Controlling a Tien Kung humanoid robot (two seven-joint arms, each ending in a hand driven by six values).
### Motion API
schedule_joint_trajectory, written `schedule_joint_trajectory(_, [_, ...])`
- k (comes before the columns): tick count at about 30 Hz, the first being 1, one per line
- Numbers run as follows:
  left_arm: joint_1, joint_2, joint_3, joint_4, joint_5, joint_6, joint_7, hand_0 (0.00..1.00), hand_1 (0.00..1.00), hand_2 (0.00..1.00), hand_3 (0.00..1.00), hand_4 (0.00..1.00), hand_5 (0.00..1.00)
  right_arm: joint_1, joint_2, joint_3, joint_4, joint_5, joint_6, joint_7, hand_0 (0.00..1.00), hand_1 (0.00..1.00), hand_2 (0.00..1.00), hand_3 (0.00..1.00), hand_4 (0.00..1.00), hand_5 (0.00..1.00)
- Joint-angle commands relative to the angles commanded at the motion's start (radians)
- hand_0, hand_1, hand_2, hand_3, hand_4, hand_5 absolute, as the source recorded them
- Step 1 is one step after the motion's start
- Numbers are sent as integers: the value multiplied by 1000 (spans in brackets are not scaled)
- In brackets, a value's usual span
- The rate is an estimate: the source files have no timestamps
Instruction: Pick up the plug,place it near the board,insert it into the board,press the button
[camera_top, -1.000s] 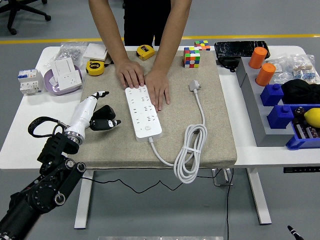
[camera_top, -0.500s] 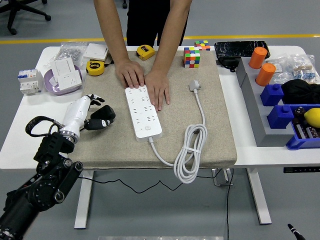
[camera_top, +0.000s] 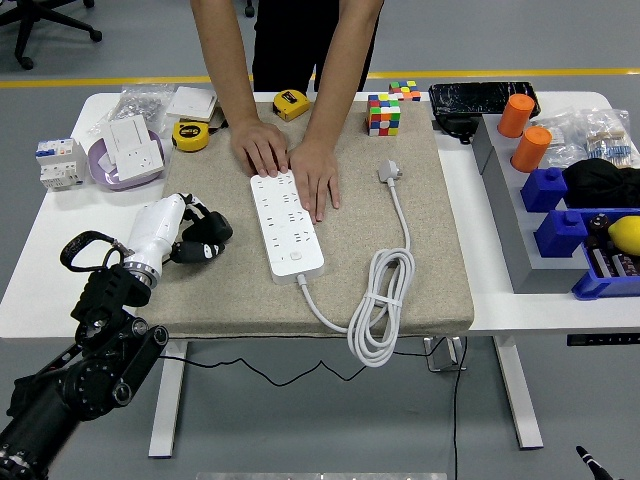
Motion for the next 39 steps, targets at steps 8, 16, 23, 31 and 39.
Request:
schedule_joint_trajectory(8, [-11,0,6,36,5,53,-34,566,491,429,503,695,116,0,1,1,0,2,-1,1,903,880,833,849,998,998])
schedule_joint_trajectory(16, [-30,0,26,44,3,88,-41,495,440,390,462,575,53,-1,0,3,0,3,-2,1,902,880,833,847,998,998])
schedule_joint_trajectory(23, [-88,8,146,-2,-101,58,-32,493,438,368,432,547,33,0,1,4,0,3,-1,0,902,881,833,850,998,998])
schedule_joint_trajectory(31, [-198,141,413,-77,-213,19,-22,493,439,368,428,549,34,7,-2,-10,0,11,1,1,901,881,833,851,998,998])
schedule_joint_trajectory(39, [-237,169,492,-83,-237,-11,-19,490,443,370,423,552,32,2,-6,20,0,-21,2,-9,902,881,833,851,998,998])
